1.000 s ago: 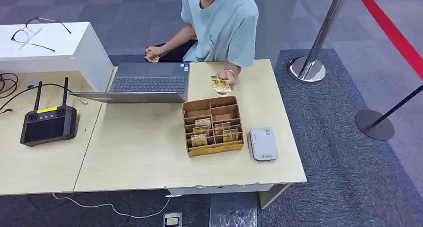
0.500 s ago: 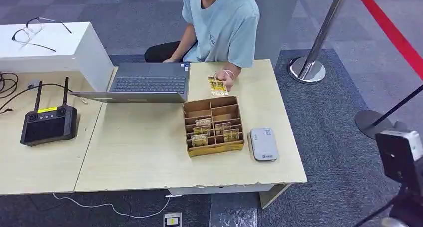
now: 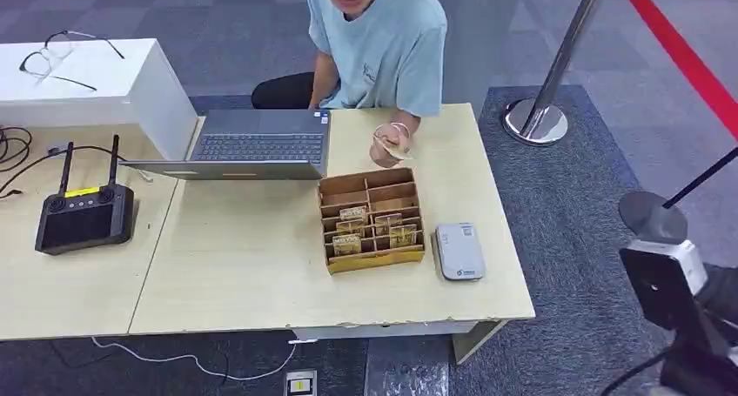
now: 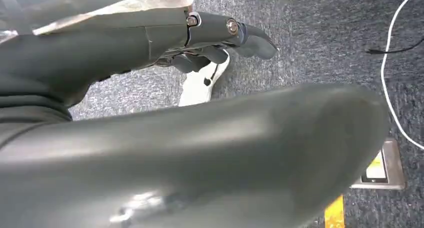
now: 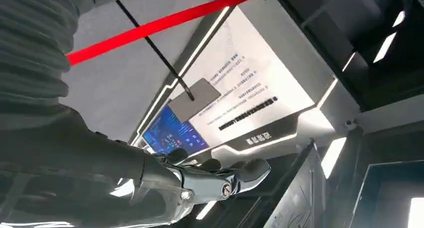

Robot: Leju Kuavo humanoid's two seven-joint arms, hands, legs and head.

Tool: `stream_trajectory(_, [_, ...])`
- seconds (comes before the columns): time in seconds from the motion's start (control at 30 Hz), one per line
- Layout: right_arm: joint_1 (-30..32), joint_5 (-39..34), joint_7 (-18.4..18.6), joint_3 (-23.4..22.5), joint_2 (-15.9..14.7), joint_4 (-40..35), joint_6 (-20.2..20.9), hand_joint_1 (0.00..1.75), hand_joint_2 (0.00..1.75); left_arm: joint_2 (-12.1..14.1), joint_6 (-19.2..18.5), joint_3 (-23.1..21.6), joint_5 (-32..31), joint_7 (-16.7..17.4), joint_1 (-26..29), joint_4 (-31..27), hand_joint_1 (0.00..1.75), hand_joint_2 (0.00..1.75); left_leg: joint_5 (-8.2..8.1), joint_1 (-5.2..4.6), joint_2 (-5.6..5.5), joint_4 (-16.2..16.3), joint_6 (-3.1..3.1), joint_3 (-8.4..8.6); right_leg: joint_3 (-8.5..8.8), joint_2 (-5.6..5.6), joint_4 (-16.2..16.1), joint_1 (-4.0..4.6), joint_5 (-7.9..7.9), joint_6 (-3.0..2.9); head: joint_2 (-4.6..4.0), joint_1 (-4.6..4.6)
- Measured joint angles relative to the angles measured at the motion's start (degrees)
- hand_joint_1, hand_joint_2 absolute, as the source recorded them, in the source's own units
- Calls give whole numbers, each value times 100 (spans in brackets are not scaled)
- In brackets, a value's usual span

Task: Pass the card to the sensor for recognition and then transmit it.

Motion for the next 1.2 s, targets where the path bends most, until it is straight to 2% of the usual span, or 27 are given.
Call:
stream_trajectory(0.07, [-221, -111, -9, 216, -81, 31, 218, 0, 175, 0, -28, 0, -41, 4, 0, 0, 0, 0, 0, 0, 5, -1, 0, 0, -1, 11, 1, 1, 1, -1, 0, 0])
stream_trajectory(0.2, [-926, -223, -123, 969, -107, 272, 945, 0, 175, -9, -101, -15, -149, 79, -24, -2, 0, 0, 2, 4, 9, -1, -1, 3, 2, 13, 1, 3, 2, -2, 0, 2])
stream_trajectory(0.27, [-1281, -286, -197, 1421, -85, 534, 1338, 0, 175, -11, -125, -53, -210, 107, -25, -2, 0, 0, 4, 4, 10, -1, -4, 2, 2, 13, 1, 4, 4, -3, 0, 2])
stream_trajectory(0.37, [-1795, -363, -326, 2228, 13, 1065, 1666, 0, 175, -15, -157, -131, -293, 109, -37, -2, 0, 0, 5, 5, 8, -1, -6, 0, 2, 13, 3, 5, 4, -3, 0, 0])
stream_trajectory(0.47, [-2351, -585, -730, 3015, 168, 1787, 2258, 0, 175, -15, -214, -225, -472, 164, -64, -4, 0, 0, 5, 8, 8, -1, -7, -2, -2, 13, 5, 8, 5, -5, -2, -4])
stream_trajectory(0.6, [-2757, -723, -944, 3845, 411, 2602, 2245, 0, 175, -20, -243, -326, -546, 177, -83, -9, 0, 0, 5, 10, -10, 0, -7, -10, -6, -4, 5, 9, 3, -5, -2, 0])
stream_trajectory(0.77, [-3036, -817, -994, 4522, 597, 3318, 2260, 0, 175, -20, -243, -437, -564, 195, -79, -9, 0, 0, 5, 11, -7, -1, -7, -16, -14, -3, 5, 10, 2, -4, 0, 2])
stream_trajectory(0.93, [-3172, -999, -992, 4865, 697, 3742, 2317, 0, 175, -13, -243, -516, -575, 210, -77, -9, 0, 0, 5, 11, -7, 0, -7, -18, -15, -2, 5, 10, 2, -4, 0, 2])
stream_trajectory(1.2, [-3244, -999, -992, 5123, 776, 4181, 2264, 0, 175, -7, -238, -566, -573, 212, -73, -9, 0, 0, 5, 10, -4, 2, -7, -15, -13, -2, 4, 9, 3, -4, 0, 2])
